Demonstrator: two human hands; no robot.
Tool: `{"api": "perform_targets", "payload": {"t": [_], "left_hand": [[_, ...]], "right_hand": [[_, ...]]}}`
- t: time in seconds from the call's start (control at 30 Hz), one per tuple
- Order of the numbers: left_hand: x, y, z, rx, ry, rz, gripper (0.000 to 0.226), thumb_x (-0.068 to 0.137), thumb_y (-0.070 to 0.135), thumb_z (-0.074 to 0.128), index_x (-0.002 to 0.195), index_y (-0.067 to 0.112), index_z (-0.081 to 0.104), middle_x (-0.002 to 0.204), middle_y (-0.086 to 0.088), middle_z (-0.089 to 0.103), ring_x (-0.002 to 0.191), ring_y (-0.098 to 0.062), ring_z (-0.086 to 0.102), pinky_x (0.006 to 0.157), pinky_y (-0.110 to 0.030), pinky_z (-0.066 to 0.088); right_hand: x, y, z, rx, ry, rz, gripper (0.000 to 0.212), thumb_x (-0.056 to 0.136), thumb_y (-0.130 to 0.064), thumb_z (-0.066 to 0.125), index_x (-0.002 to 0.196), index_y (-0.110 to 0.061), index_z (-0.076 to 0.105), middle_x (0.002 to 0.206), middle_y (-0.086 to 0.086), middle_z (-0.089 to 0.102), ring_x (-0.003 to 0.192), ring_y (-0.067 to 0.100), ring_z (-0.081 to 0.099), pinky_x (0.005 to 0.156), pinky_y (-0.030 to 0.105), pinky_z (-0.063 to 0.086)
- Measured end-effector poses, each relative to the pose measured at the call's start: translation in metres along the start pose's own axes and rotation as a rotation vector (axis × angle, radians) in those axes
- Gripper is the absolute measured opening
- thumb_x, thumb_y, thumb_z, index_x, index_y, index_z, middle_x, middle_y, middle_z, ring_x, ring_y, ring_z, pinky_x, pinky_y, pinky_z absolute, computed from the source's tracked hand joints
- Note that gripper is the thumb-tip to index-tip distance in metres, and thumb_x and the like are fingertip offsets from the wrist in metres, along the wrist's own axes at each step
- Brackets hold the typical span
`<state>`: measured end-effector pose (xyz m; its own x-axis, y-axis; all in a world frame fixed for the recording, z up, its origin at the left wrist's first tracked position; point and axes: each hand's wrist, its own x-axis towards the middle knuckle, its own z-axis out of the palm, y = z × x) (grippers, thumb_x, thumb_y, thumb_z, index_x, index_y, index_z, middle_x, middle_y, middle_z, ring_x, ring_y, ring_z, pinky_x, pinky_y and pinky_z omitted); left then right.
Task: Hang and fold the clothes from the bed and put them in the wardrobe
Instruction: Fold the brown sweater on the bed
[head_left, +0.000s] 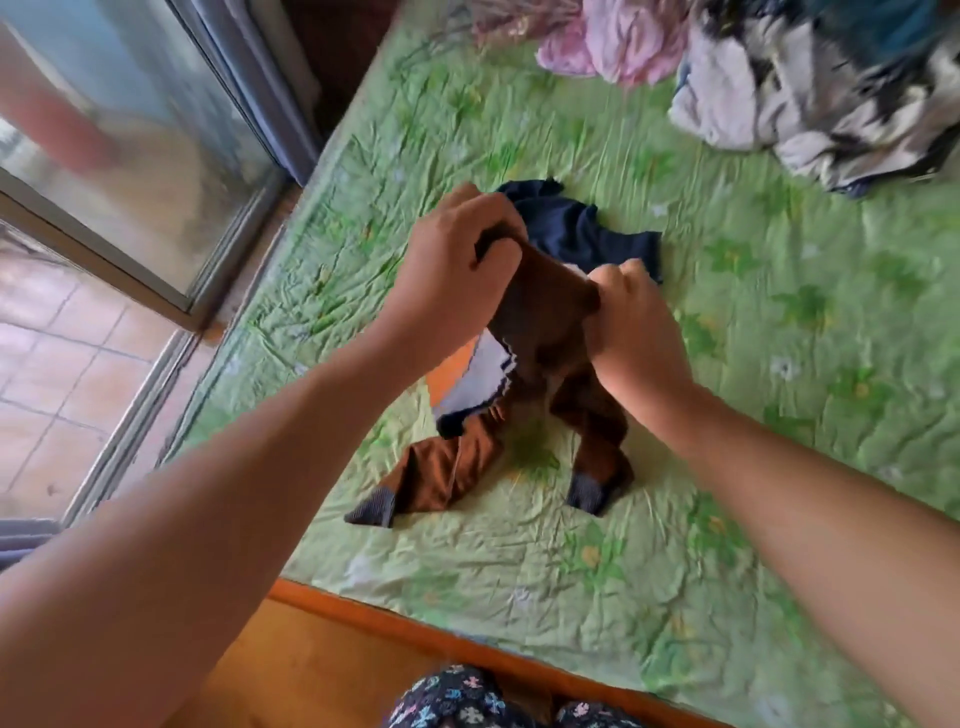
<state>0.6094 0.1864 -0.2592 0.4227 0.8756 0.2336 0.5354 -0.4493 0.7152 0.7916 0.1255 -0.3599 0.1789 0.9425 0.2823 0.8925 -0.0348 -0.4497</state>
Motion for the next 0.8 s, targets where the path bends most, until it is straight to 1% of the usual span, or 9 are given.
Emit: {"api": "perform_targets", "payload": {"t": [0.17,0.27,0.4,0.53,0.6,0.67,0.73,0.77,0.8], "left_hand": [[0.009,0.082,-0.059,-0.116,0.215,0.056,0.021,0.075,0.006,0.047,0.079,0.018,0.063,0.076,0.012,0.054,0.071,0.007,0.049,0.064,-0.011,0.036],[0.001,0.097,-0.091,-0.153,0.31,0.023,0.022,0.077,0.002,0.046,0.081,0.01,0.066,0.068,0.014,0.055,0.066,0.007,0.048,0.059,-0.013,0.036],[-0.024,0.076,-0.125,-0.082,0.317,-0.064,0.023,0.075,0.006,0.046,0.076,0.017,0.066,0.068,0.013,0.058,0.066,0.003,0.05,0.058,-0.018,0.039],[-0.059,0.029,-0.156,0.12,0.323,-0.259,0.024,0.078,0.009,0.052,0.068,0.029,0.06,0.068,0.014,0.056,0.073,-0.009,0.056,0.062,-0.025,0.043],[-0.078,0.008,-0.169,0.373,0.188,-0.34,0.021,0.082,0.012,0.057,0.073,0.031,0.06,0.08,0.012,0.054,0.086,-0.021,0.059,0.071,-0.032,0.047],[-0.093,0.002,-0.17,0.65,-0.081,-0.398,0.023,0.082,0.03,0.065,0.103,0.038,0.061,0.113,0.006,0.056,0.116,-0.027,0.052,0.095,-0.045,0.044],[-0.096,0.009,-0.153,0.695,-0.342,-0.35,0.081,0.078,0.054,0.072,0.146,0.048,0.029,0.154,0.004,0.035,0.146,-0.026,0.026,0.117,-0.06,0.02],[-0.093,0.016,-0.139,0.632,-0.395,-0.309,0.103,0.074,0.061,0.074,0.154,0.046,0.011,0.16,0.005,0.028,0.151,-0.023,0.019,0.119,-0.063,0.012],[-0.089,0.023,-0.125,0.544,-0.392,-0.263,0.111,0.073,0.061,0.076,0.156,0.042,0.006,0.16,0.004,0.033,0.15,-0.022,0.024,0.119,-0.063,0.014]], "right_hand": [[-0.003,-0.029,-0.03,0.288,-0.054,0.191,0.027,0.088,-0.042,0.046,0.092,-0.016,0.052,0.099,0.01,0.058,0.092,0.033,0.058,0.07,0.042,0.046],[-0.019,-0.037,-0.021,0.399,-0.171,0.284,0.018,0.094,-0.034,0.052,0.089,-0.018,0.058,0.089,0.004,0.066,0.09,0.031,0.064,0.07,0.039,0.047],[-0.019,-0.051,-0.015,0.542,-0.134,0.436,0.012,0.1,-0.021,0.048,0.092,-0.014,0.053,0.077,-0.007,0.057,0.082,0.028,0.058,0.062,0.036,0.031],[-0.002,-0.072,-0.031,0.52,-0.089,0.34,0.012,0.099,-0.018,0.046,0.09,-0.012,0.05,0.079,0.0,0.059,0.08,0.025,0.057,0.064,0.04,0.037],[0.009,-0.089,-0.043,0.451,-0.12,0.227,0.01,0.099,-0.018,0.048,0.091,-0.015,0.054,0.084,0.0,0.061,0.081,0.024,0.058,0.066,0.037,0.038],[0.021,-0.111,-0.057,0.374,-0.199,0.089,0.008,0.096,-0.018,0.051,0.09,-0.016,0.056,0.085,0.003,0.065,0.079,0.024,0.06,0.066,0.038,0.041],[0.03,-0.139,-0.073,0.303,-0.274,-0.062,0.014,0.093,-0.02,0.055,0.088,-0.008,0.059,0.08,0.01,0.065,0.075,0.029,0.061,0.067,0.043,0.046],[0.031,-0.153,-0.082,0.28,-0.3,-0.124,0.015,0.092,-0.02,0.058,0.088,-0.006,0.06,0.078,0.011,0.064,0.074,0.029,0.06,0.067,0.042,0.046],[0.032,-0.165,-0.091,0.272,-0.312,-0.166,0.014,0.091,-0.02,0.061,0.087,-0.006,0.06,0.076,0.009,0.063,0.072,0.028,0.059,0.065,0.04,0.045]]}}
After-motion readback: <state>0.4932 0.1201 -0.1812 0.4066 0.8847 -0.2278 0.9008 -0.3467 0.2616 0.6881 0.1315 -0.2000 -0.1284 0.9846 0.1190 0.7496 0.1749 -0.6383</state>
